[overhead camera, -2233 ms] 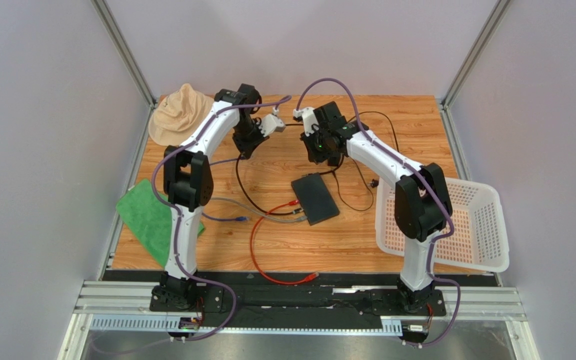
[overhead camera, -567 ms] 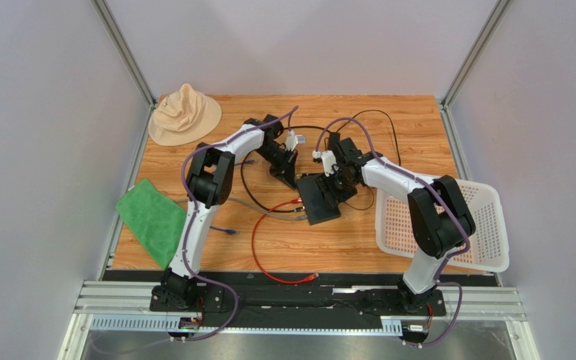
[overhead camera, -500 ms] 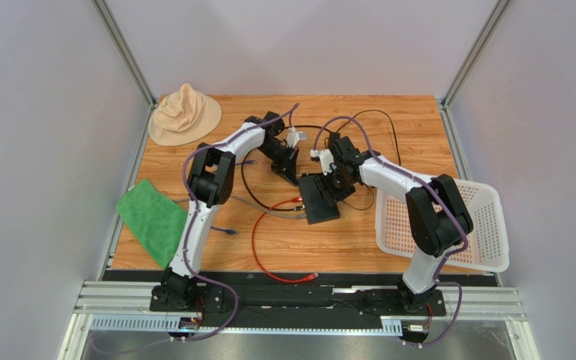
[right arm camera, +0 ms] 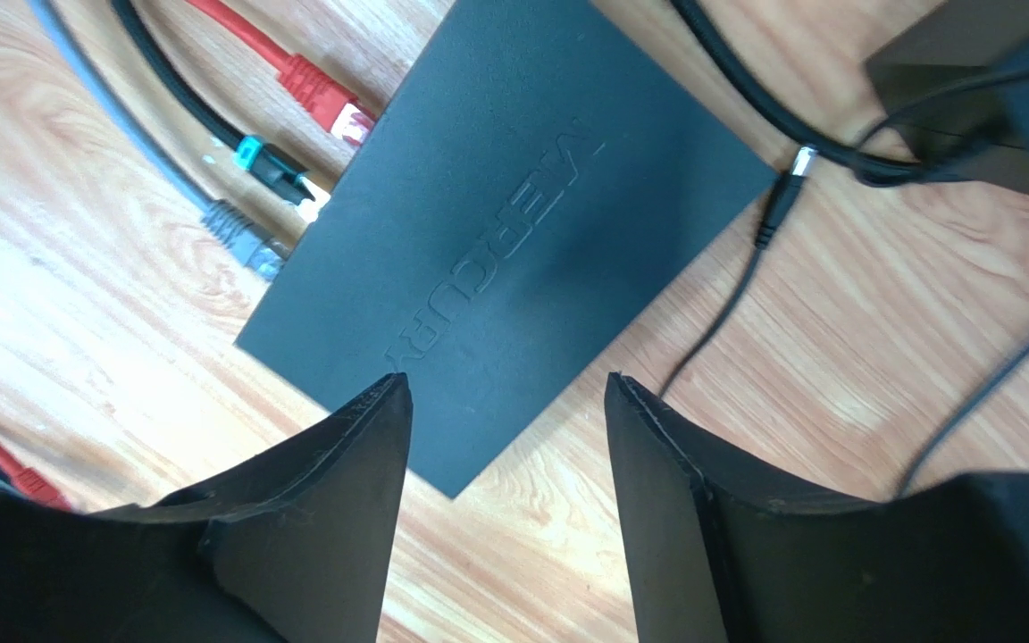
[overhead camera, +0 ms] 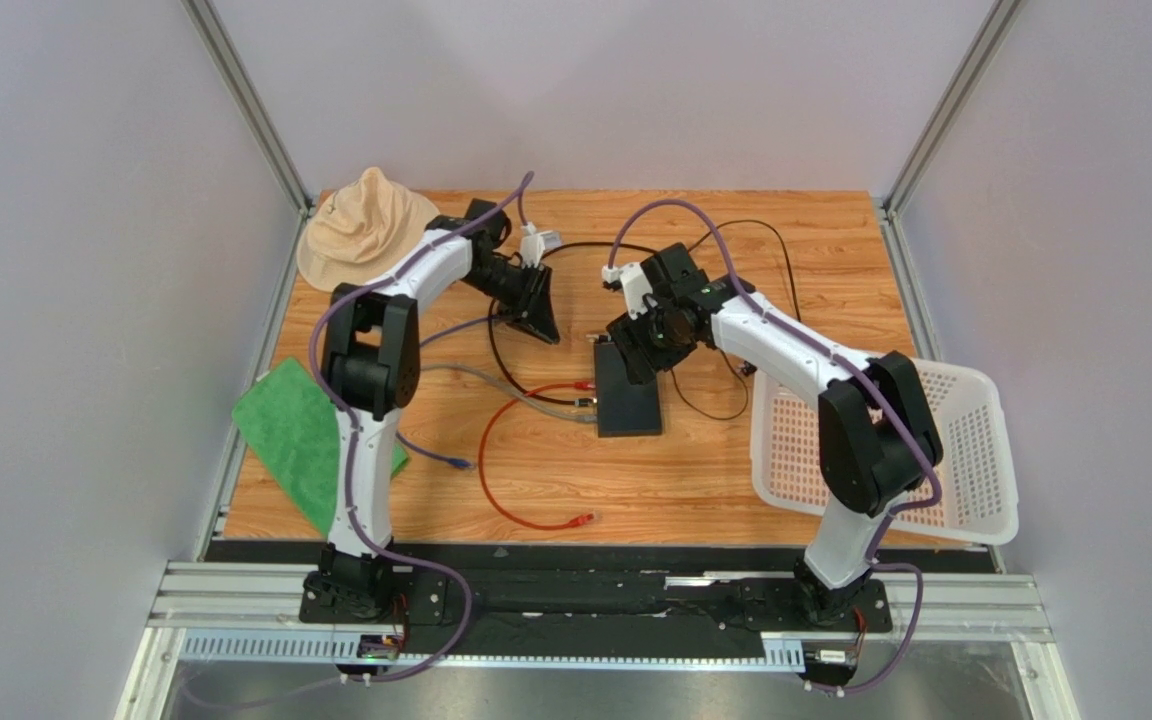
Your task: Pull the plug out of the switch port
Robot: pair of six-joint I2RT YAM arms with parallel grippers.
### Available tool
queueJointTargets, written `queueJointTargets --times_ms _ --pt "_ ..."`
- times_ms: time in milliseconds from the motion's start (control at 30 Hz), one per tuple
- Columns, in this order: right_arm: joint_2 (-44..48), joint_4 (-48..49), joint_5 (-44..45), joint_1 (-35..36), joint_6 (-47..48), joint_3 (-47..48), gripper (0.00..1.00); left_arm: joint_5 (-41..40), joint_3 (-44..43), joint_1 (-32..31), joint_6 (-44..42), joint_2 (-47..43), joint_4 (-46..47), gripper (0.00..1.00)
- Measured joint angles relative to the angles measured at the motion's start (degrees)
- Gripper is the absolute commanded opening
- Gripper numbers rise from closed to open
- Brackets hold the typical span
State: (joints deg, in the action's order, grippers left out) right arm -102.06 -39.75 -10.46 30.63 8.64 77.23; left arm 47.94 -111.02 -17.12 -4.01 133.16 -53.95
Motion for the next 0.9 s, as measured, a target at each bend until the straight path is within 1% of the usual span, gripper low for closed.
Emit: queueJointTargets --times_ms 67,133,167,200,233,267,367,533,900 --pt "2.16 -0.15 -0.11 0.00 -0.02 0.00 0.62 1.51 5.33 0.70 -0.31 -4.42 1.01 0.38" --pt "3.26 -0.07 -0.72 0.00 -0.17 0.00 0.59 3.10 7.80 0.61 -0.42 -7.08 1.29 0.39" --pt "3.52 0.07 -1.36 -0.02 -0.26 -0.04 0.44 3.85 7.82 0.33 -0.44 -7.41 1.49 0.40" --pt "3.58 0.20 -2.03 -0.02 -0.31 -0.07 0.33 4.57 7.54 -0.07 -0.42 -7.28 1.97 0.40" --pt "3.56 0.57 -2.73 -0.02 -0.42 -0.35 0.25 5.07 7.04 -0.35 -0.42 -6.75 2.19 0.40" --pt "3.48 0.63 -3.61 0.00 -0.48 -0.72 0.11 5.57 6.32 -0.55 -0.35 -5.86 2.29 0.41" --pt "2.51 0.72 -5.79 0.00 -1.18 -1.22 0.01 6.80 4.92 -1.11 0.31 -2.32 3.61 0.41" --pt "0.31 1.44 -7.56 0.00 -2.12 -1.44 0.00 7.28 4.83 -1.73 1.16 1.68 4.15 0.43" --pt "-5.49 3.06 -8.61 -0.02 -3.65 -2.25 0.00 7.50 3.63 -3.52 2.89 4.02 6.21 0.41"
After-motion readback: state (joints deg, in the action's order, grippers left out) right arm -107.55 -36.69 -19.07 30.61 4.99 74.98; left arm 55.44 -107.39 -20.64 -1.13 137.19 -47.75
